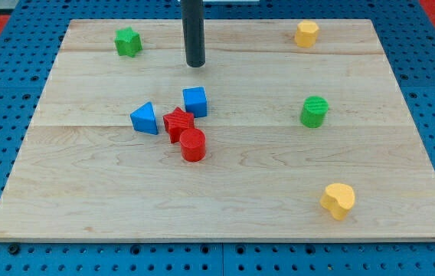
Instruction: Push the yellow hexagon towards the top center
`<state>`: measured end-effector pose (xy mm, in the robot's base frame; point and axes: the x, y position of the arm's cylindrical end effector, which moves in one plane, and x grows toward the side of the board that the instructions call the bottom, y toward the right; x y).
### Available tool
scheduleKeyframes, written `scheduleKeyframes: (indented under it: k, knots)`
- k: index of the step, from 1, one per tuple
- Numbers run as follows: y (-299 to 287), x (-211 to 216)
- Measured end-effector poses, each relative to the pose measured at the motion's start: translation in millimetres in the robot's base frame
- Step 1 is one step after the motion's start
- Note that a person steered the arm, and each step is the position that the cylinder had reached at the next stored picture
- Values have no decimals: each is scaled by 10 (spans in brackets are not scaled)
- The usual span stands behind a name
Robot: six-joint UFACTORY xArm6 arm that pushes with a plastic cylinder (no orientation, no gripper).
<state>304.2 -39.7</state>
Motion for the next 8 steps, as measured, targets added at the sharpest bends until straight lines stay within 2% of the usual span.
scheduleKeyframes:
  k: [1, 2, 3, 4, 5, 6, 7, 8]
  knots:
    - [66, 13]
    - [585, 118]
    - [1771, 149]
    - [2903, -40]
    - [2866, -610]
    - [2164, -871]
    - [1059, -870]
    - [1176, -840]
